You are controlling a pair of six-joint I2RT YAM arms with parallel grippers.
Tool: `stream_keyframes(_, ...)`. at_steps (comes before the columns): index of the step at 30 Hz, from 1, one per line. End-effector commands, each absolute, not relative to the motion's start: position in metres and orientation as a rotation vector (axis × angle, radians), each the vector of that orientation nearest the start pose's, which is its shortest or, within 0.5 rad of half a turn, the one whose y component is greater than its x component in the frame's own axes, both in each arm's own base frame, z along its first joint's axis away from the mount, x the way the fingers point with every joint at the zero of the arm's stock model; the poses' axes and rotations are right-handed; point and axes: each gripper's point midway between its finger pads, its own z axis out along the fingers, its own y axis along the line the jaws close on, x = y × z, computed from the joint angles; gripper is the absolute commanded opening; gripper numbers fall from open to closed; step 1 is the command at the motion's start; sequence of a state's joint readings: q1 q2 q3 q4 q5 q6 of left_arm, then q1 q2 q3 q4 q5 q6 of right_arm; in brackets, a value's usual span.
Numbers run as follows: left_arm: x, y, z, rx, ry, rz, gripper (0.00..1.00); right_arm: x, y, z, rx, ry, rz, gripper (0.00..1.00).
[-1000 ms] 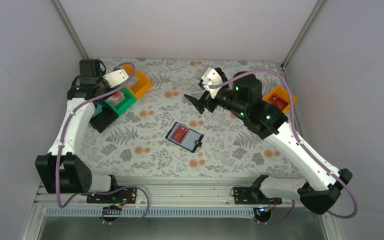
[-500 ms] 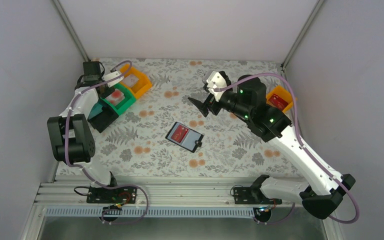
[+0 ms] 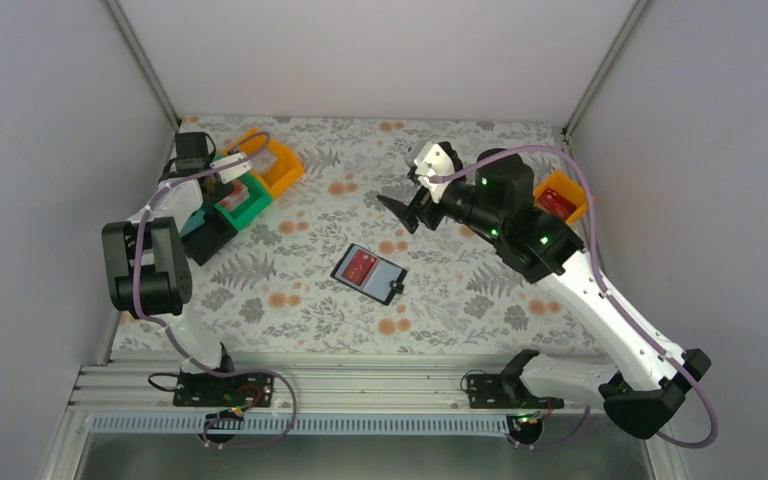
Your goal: Take the credit cards out of the card holder
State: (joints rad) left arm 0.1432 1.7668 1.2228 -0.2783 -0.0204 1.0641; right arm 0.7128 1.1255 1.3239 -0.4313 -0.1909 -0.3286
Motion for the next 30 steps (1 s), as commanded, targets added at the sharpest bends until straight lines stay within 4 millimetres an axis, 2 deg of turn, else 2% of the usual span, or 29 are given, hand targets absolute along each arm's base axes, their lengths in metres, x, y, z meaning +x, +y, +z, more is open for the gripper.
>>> stream_keyframes(1, 0.48, 0.072, 0.114, 1.089, 2.204, 0.57, 0.02, 0.255, 0.265, 0.41, -1.03, 1.478, 0.451, 0.99)
stream_keyframes(3, 0.483, 0.075, 0.111, 1.053, 2.232, 0.567, 0.02, 0.255, 0.264, 0.41, -1.03, 1.478, 0.451, 0.99)
stream_keyframes(9, 0.473, 0.076, 0.094, 1.084, 2.246, 0.581, 0.02, 0.253, 0.265, 0.412, -1.043, 1.467, 0.459, 0.99)
stream_keyframes(16, 0.467, 0.069, 0.087, 1.119, 2.227, 0.555, 0.02, 0.251, 0.266, 0.41, -1.053, 1.465, 0.468, 0.99)
stream_keyframes(22, 0.471, 0.077, 0.085, 1.11, 2.218, 0.63, 0.03, 0.249, 0.266, 0.413, -1.059, 1.457, 0.478, 0.99)
stream_keyframes(30, 0.469, 0.073, 0.082, 1.131, 2.2, 0.618, 0.03, 0.245, 0.268, 0.413, -1.076, 1.452, 0.496, 0.99)
